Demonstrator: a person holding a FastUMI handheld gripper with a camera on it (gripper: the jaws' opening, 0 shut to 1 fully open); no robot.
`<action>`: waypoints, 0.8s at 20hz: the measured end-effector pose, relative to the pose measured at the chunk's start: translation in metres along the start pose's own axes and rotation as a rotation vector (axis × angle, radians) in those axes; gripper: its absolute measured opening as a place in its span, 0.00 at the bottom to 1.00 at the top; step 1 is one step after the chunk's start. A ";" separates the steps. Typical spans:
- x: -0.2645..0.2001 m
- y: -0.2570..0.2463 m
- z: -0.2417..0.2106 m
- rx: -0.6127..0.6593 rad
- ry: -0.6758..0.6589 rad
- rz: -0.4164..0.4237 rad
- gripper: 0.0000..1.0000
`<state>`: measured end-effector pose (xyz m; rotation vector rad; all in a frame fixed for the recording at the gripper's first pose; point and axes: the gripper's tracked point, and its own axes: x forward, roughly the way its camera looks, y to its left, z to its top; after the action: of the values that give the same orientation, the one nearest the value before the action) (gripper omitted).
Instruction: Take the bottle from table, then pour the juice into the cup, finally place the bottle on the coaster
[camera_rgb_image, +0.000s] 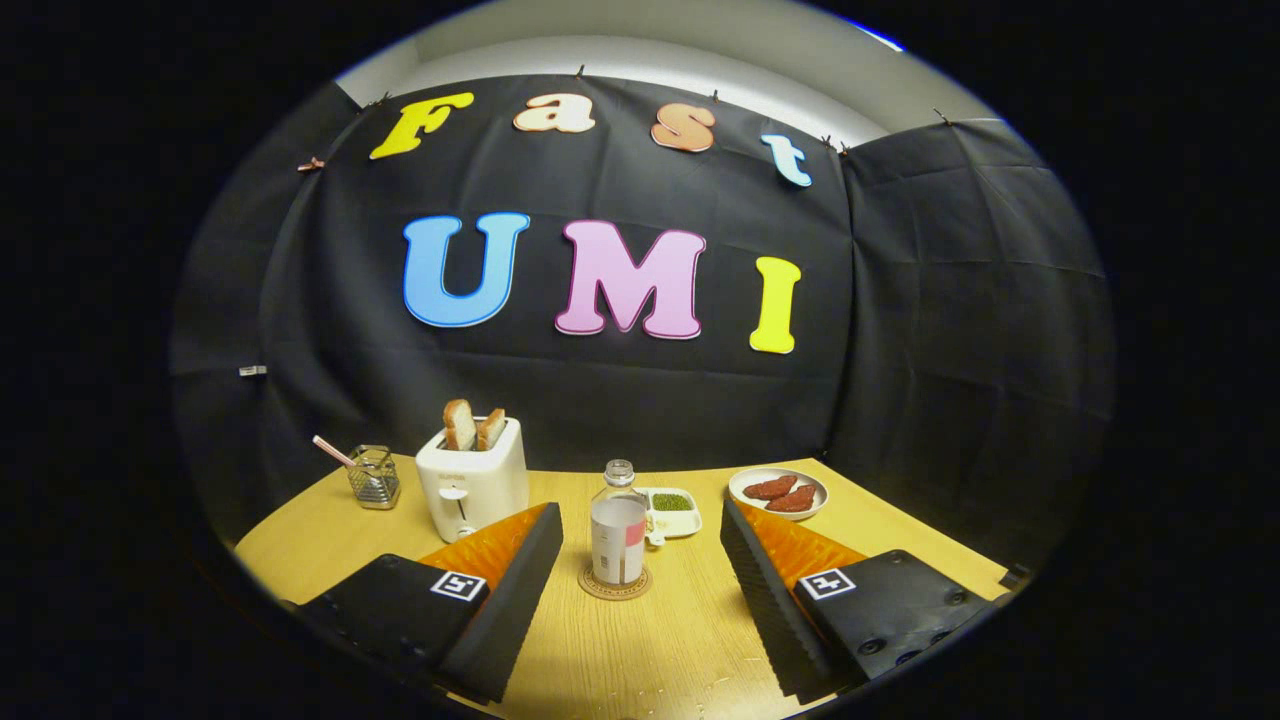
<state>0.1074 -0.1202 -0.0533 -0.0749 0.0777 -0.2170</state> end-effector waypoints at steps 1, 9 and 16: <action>-0.016 0.003 0.011 -0.001 -0.021 0.021 0.97; -0.117 0.020 0.052 -0.039 -0.056 0.139 0.97; -0.159 0.025 0.058 -0.068 -0.102 0.236 0.97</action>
<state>-0.0372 -0.0573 0.0128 -0.1433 -0.0080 0.0255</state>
